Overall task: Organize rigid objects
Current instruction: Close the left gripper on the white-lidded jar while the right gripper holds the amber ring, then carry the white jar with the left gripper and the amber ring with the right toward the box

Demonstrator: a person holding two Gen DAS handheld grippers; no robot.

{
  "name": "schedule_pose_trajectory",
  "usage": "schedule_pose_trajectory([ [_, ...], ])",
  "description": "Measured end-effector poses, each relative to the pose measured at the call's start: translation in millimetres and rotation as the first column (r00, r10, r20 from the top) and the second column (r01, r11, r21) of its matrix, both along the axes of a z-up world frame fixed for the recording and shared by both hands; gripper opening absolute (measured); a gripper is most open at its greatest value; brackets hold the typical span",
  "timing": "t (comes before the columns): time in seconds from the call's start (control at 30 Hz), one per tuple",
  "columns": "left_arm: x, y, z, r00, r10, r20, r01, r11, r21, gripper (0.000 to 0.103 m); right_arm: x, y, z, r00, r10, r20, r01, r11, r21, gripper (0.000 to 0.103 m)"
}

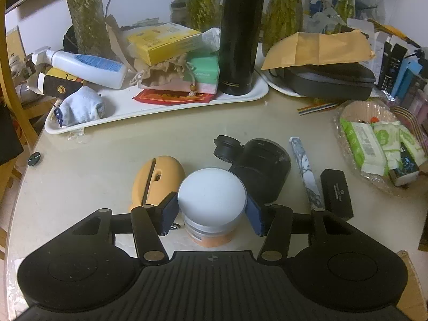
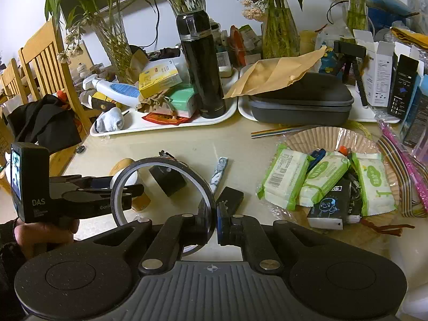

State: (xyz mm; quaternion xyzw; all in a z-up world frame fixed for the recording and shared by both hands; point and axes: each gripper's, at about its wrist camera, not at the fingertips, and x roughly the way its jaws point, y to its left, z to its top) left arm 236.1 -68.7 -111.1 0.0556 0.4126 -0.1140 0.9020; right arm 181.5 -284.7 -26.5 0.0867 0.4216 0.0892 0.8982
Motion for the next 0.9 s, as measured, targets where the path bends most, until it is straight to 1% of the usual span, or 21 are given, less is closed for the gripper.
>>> schedule_pose_trajectory([
  [0.2, 3.4, -0.7, 1.8, 1.0, -0.002, -0.02, 0.003, 1.0, 0.006, 0.053, -0.2, 0.6, 0.2, 1.0, -0.001, -0.002, 0.001, 1.0, 0.005, 0.009],
  [0.37, 3.0, 1.1, 4.0, 0.999, 0.01, -0.036, -0.01, 1.0, -0.009, 0.053, 0.7, 0.1, -1.0, 1.0, -0.007, -0.011, 0.008, 1.0, 0.013, 0.009],
  [0.6, -7.3, -0.4, 16.5, 1.0, 0.001, -0.016, -0.001, 1.0, -0.008, 0.053, 1.1, 1.0, -2.3, 1.0, -0.007, -0.018, 0.007, 1.0, 0.017, 0.009],
  [0.9, -19.7, 0.1, 42.7, 1.0, -0.02, 0.023, 0.021, 0.999, -0.026, 0.053, 0.3, 1.1, -2.4, 1.0, -0.009, -0.02, 0.009, 1.0, 0.016, 0.009],
])
